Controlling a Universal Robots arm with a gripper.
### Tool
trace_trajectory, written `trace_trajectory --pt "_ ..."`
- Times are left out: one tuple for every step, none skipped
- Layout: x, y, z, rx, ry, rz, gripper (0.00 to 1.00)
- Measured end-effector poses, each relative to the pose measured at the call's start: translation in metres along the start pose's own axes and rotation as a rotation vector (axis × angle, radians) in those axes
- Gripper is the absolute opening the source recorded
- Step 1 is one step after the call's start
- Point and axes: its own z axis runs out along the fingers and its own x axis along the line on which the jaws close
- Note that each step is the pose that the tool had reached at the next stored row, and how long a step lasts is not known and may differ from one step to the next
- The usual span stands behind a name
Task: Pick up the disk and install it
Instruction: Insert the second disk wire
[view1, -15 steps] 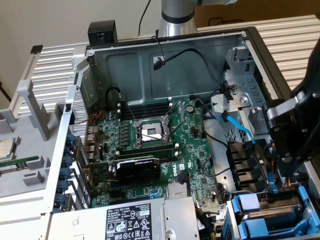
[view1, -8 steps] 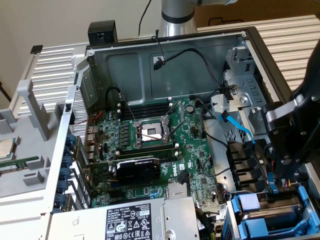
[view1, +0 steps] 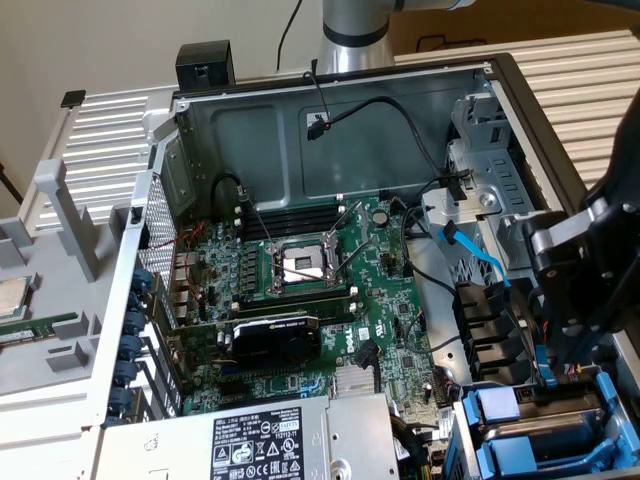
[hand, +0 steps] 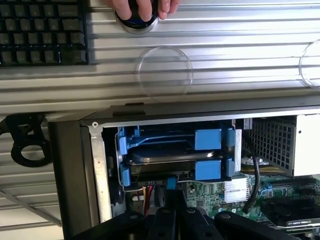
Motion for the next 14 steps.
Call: trace_trajectory --pt "0.0 0.0006 0.0 0.0003 -0.0001 0.0 0.11" --pt "0.0001 0.0009 0.0003 0.0013 -0.0001 0.0 0.11" --pt "0.0002 0.001 0.0007 0.0033 -0.0003 0.0 0.11" --pt "0.0002 0.0011 0.0009 0.0056 -0.0005 -0.001 0.11" --pt "0.0002 0.0012 0.0012 0.0081 -0.0006 -0.001 0.11" --pt "0.0003 0.0013 0.0015 0.0112 -0.0009 -0.001 0.11" --pt "0.0003 0.0015 0.0018 0.0146 -0.0011 -0.001 0.11" --pt "0.0003 0.0016 0.002 0.0175 -0.0013 -0.002 0.11" --pt "0.0004 0.0018 0.0023 0.02 -0.0015 -0.002 0.11" --pt "0.0004 0.002 0.0026 0.0216 -0.0016 -0.002 0.11" --pt "0.0005 0.0024 0.0029 0.0236 -0.0018 -0.002 0.11" --pt "0.0005 0.0029 0.0033 0.0265 -0.002 -0.002 0.11" --pt "0.0006 0.0034 0.0037 0.0291 -0.0022 -0.003 0.11" --pt "0.0007 0.0037 0.0042 0.0308 -0.0023 -0.003 0.11"
